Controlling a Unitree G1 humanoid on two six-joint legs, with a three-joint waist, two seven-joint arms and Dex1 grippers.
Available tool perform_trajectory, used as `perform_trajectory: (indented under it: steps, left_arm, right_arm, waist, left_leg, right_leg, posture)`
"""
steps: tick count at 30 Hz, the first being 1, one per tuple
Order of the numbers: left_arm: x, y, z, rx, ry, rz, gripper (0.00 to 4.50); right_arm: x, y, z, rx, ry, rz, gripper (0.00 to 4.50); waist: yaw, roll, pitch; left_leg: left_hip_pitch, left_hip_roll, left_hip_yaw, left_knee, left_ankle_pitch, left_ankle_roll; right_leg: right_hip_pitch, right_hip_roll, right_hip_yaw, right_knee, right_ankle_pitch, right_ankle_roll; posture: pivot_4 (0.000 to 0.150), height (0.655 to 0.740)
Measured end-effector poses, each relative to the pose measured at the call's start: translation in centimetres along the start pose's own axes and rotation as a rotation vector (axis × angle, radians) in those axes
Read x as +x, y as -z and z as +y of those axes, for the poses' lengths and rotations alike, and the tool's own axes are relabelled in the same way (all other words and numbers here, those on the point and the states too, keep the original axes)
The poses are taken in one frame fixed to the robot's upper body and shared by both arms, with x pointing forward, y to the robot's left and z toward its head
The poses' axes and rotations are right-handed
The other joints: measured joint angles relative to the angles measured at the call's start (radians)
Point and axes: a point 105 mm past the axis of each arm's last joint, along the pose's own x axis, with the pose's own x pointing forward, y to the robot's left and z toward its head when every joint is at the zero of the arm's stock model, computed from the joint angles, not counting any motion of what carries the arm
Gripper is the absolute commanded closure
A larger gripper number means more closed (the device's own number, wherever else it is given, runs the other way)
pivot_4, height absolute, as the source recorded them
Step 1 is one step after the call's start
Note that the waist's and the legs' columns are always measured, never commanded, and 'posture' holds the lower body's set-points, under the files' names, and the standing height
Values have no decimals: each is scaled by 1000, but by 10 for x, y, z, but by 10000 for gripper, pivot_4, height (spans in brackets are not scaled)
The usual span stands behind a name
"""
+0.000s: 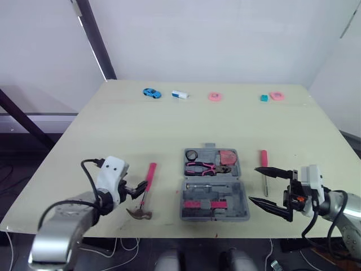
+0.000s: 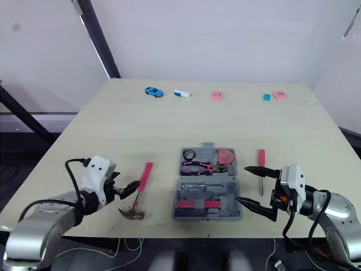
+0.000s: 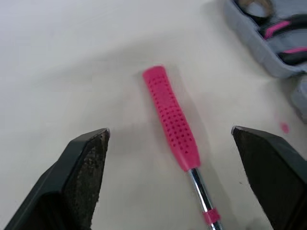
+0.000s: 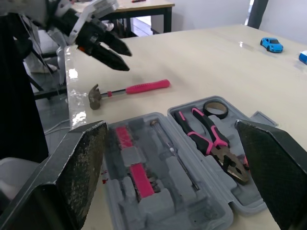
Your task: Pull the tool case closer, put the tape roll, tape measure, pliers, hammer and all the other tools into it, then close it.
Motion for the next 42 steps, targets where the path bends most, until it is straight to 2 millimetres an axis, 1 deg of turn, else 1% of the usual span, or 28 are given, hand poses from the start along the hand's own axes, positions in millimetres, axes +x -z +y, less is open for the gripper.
perform_trajectory:
  steps: [3, 4, 7, 9, 10, 11, 13, 16, 17, 18, 19, 20, 21, 23, 29, 30, 32, 33, 36, 40, 42]
  left_arm:
    - [1, -11, 15, 101, 104, -25, 394]
    - [2, -17, 22, 168, 169, -36, 394]
    - [4, -24, 26, 269, 306, -59, 394]
    - [4, -23, 22, 358, 449, -49, 394]
    - [4, -22, 21, 391, 489, -42, 394]
    - [3, -20, 19, 468, 581, -21, 394]
    - [1, -20, 20, 567, 687, -1, 394]
    - [5, -17, 28, 715, 744, 22, 394]
    - [7, -12, 31, 789, 758, 45, 394]
    - [9, -4, 34, 905, 785, 88, 394]
    - [10, -2, 34, 927, 790, 93, 394]
    - [12, 1, 35, 992, 812, 107, 394]
    - [14, 2, 35, 1027, 822, 109, 394]
    - [20, 4, 32, 1162, 876, 115, 394]
    - [26, 7, 25, 1466, 1042, 175, 394]
    - [27, 6, 24, 1498, 1062, 182, 394]
    - [31, 2, 20, 1619, 1139, 211, 394]
    - [32, 1, 19, 1636, 1148, 212, 394]
    - [35, -5, 15, 1759, 1224, 243, 394]
    - [39, -8, 10, 1829, 1287, 264, 394]
    - [40, -9, 8, 1910, 1352, 295, 394]
  right_arm:
    - [3, 0, 5, 2, -57, 6, 0]
    - [4, 0, 8, 7, -92, 9, 0]
    - [6, -3, 12, 15, -148, 0, 0]
    - [4, -5, 13, 6, -193, 16, 0]
    - [3, -6, 13, 1, -204, 22, 0]
    - [1, -8, 12, 5, -226, 31, 0]
    - [-3, -13, 10, 5, -250, 38, 0]
    - [-6, -17, 6, -2, -257, 42, 0]
    - [-8, -17, 5, -3, -253, 45, 0]
    - [-8, -15, 3, 3, -246, 46, 0]
    - [-8, -15, 3, 3, -245, 46, 0]
    - [-9, -15, 2, 5, -238, 45, 0]
    - [-8, -15, 1, 2, -235, 40, 0]
    - [-4, -16, 0, -4, -214, 19, 0]
    - [-1, -15, -2, -3, -182, 6, 0]
    - [-1, -15, -2, -3, -179, 6, 0]
    - [0, -14, -2, -1, -172, 4, 0]
    - [0, -14, -2, -1, -172, 4, 0]
    - [0, -14, -1, -1, -171, 4, 0]
    - [0, -14, -1, -1, -170, 5, 0]
    - [0, -13, 0, -1, -164, 8, 0]
  waist:
    - [2, 0, 1]
    - [4, 0, 1]
    - [4, 1, 1]
    - [4, 1, 1]
    - [4, 1, 1]
    - [4, 1, 2]
    - [4, 2, 2]
    - [4, 2, 2]
    - [4, 2, 2]
    - [3, 2, 2]
    - [3, 2, 2]
    - [4, 2, 2]
    - [5, 1, 2]
    - [7, 1, 2]
    - [5, 1, 3]
    - [5, 1, 3]
    - [5, 0, 3]
    - [5, 0, 3]
    - [5, 0, 3]
    - [3, -1, 4]
    - [4, -2, 4]
  left_leg:
    - [0, 0, 1, 0, 0, 0]
    - [0, 0, 3, 0, 0, 0]
    - [-1, 0, 4, 0, 0, 0]
    - [-2, 0, 6, 0, 0, 0]
    - [-2, 0, 7, 0, 0, 0]
    - [-2, 0, 7, 0, 0, 0]
    - [-2, 0, 7, 0, 0, 0]
    - [-2, 0, 6, 0, 0, 0]
    - [-2, 0, 7, 0, 0, 0]
    - [-3, 0, 7, 0, 0, 0]
    - [-3, 0, 7, 0, 0, 0]
    - [-3, 0, 7, 0, 0, 0]
    - [-4, 0, 7, 1, 0, 0]
    - [-4, 0, 7, 1, 0, 0]
    - [-4, 0, 7, 2, 0, 0]
    - [-4, 0, 7, 2, 0, 0]
    - [-5, 0, 6, 2, 0, 0]
    - [-5, 0, 6, 2, 0, 0]
    - [-5, 0, 6, 2, 0, 0]
    - [-5, 0, 5, 2, 0, 0]
    - [-5, 0, 5, 2, 0, 0]
  right_leg:
    - [0, 0, -1, 0, 0, 0]
    - [0, -1, -1, -1, 0, 0]
    - [0, -2, 0, -2, 0, 0]
    - [0, -2, -1, -3, 0, 0]
    - [0, -2, -1, -3, 0, 0]
    - [0, -1, -2, -3, 0, 0]
    - [0, -1, -2, -2, 0, 0]
    - [0, 0, -3, -2, 0, 0]
    - [0, 0, -2, -2, 0, 0]
    - [0, 0, -2, -3, 0, 0]
    - [0, 0, -2, -3, 0, 1]
    - [0, 0, -2, -3, 0, 1]
    - [0, 0, -2, -3, 1, 1]
    - [-1, 0, -2, -2, 1, 2]
    - [-1, 0, -2, -2, 2, 4]
    - [-1, 0, -2, -2, 2, 4]
    - [-1, 0, -2, -2, 2, 4]
    - [-1, 0, -2, -2, 2, 4]
    - [-1, 1, -2, -2, 2, 5]
    - [-1, 1, -2, -2, 3, 5]
    - [-1, 2, -2, -2, 3, 5]
  posture:
    - [1500, 7400]
    - [1500, 7400]
    - [1500, 7400]
    - [1500, 7400]
    - [1500, 7400]
    - [1500, 7400]
    - [1500, 7400]
    - [1500, 7400]
    - [1500, 7400]
    - [1500, 7400]
    - [1500, 7400]
    - [1500, 7400]
    - [1500, 7400]
    - [1500, 7400]
    - [1500, 7400]
    - [1500, 7400]
    - [1500, 7400]
    - [1500, 7400]
    - [1500, 7400]
    - [1500, 7400]
    - [1500, 7400]
